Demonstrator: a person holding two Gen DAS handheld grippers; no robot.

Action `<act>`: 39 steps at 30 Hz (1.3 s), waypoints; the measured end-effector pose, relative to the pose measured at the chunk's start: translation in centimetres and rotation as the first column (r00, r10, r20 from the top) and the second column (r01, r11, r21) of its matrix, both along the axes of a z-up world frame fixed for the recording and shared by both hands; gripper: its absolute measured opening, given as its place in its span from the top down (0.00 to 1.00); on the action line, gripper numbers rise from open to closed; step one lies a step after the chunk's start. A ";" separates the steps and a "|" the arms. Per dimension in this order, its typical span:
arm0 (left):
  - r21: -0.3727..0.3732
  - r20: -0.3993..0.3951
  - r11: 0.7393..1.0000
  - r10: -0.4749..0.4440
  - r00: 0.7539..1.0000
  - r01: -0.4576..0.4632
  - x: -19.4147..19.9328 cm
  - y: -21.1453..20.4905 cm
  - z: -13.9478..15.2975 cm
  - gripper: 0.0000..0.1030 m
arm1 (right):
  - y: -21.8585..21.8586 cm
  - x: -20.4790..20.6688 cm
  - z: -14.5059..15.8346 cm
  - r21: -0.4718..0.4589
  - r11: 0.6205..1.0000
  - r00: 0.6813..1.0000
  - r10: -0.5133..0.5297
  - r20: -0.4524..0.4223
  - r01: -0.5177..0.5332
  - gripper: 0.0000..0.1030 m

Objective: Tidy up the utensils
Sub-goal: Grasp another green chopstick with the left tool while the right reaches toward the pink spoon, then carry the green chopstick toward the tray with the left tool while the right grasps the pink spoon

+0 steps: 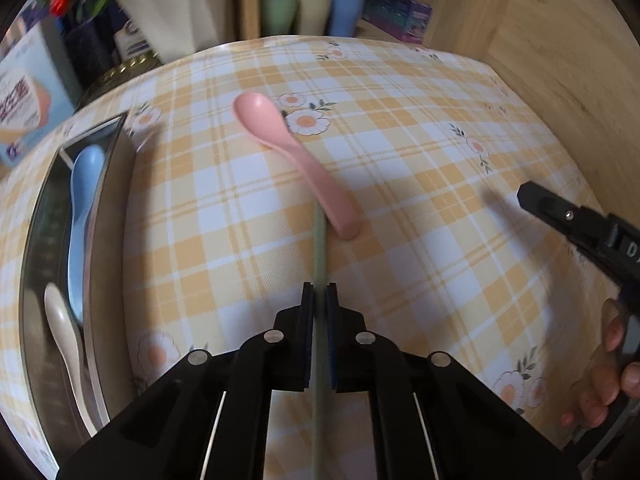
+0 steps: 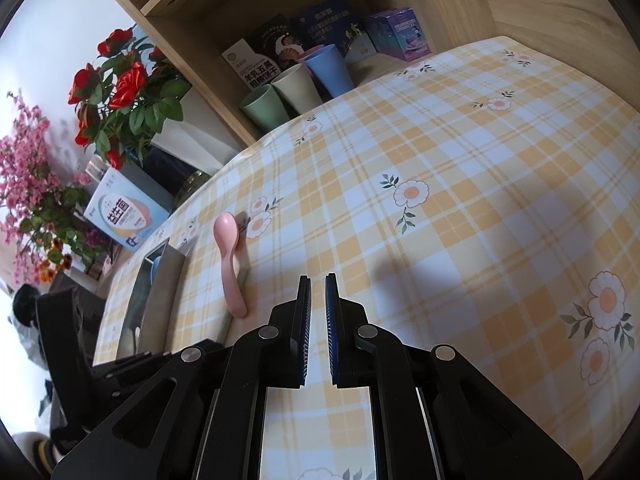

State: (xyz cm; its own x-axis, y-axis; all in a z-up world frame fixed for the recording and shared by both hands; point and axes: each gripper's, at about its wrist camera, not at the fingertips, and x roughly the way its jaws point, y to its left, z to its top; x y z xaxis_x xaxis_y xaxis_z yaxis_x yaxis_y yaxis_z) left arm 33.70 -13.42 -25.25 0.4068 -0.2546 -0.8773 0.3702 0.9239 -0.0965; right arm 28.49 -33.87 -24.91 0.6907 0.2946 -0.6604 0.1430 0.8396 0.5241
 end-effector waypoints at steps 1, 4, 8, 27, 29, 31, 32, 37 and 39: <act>-0.015 0.000 1.000 0.016 1.000 -0.016 -0.3 0.5 0.3 0.94 | 0.1 0.0 0.0 0.001 1.000 1.000 0.004 -0.001 -0.004 0.92; -0.054 -0.007 0.997 0.059 0.998 -0.060 -0.9 1.6 1.1 0.94 | 0.5 0.2 -0.1 0.000 1.000 1.000 0.023 -0.006 -0.023 0.92; -0.099 0.013 0.990 0.104 0.994 -0.102 -1.8 3.3 2.5 0.94 | 1.8 0.9 0.1 -0.024 0.997 0.997 0.078 -0.011 -0.079 0.92; -0.226 0.089 0.935 0.301 0.950 -0.275 -4.0 13.2 6.9 0.94 | 11.1 9.2 0.5 -0.266 0.886 0.923 0.382 -0.050 -0.381 0.74; -0.235 0.088 0.928 0.315 0.945 -0.288 -4.0 14.2 7.0 0.94 | 11.8 10.1 -0.2 -0.275 0.882 0.923 0.375 -0.082 -0.383 0.74; -0.244 0.087 0.923 0.327 0.941 -0.299 -4.2 15.0 7.0 0.94 | 12.3 10.8 -0.8 -0.279 0.883 0.926 0.361 -0.109 -0.377 0.74; -0.248 0.086 0.920 0.333 0.939 -0.304 -4.3 15.4 7.0 0.94 | 12.5 11.1 -1.0 -0.277 0.884 0.927 0.357 -0.118 -0.376 0.74; -0.259 0.073 0.908 0.357 0.931 -0.328 -4.4 17.0 6.7 0.94 | 13.3 11.9 -1.8 -0.271 0.894 0.933 0.327 -0.148 -0.356 0.74; -0.263 0.068 0.904 0.365 0.928 -0.336 -4.4 17.4 6.6 0.94 | 13.8 12.2 -1.9 -0.276 0.893 0.933 0.322 -0.159 -0.355 0.75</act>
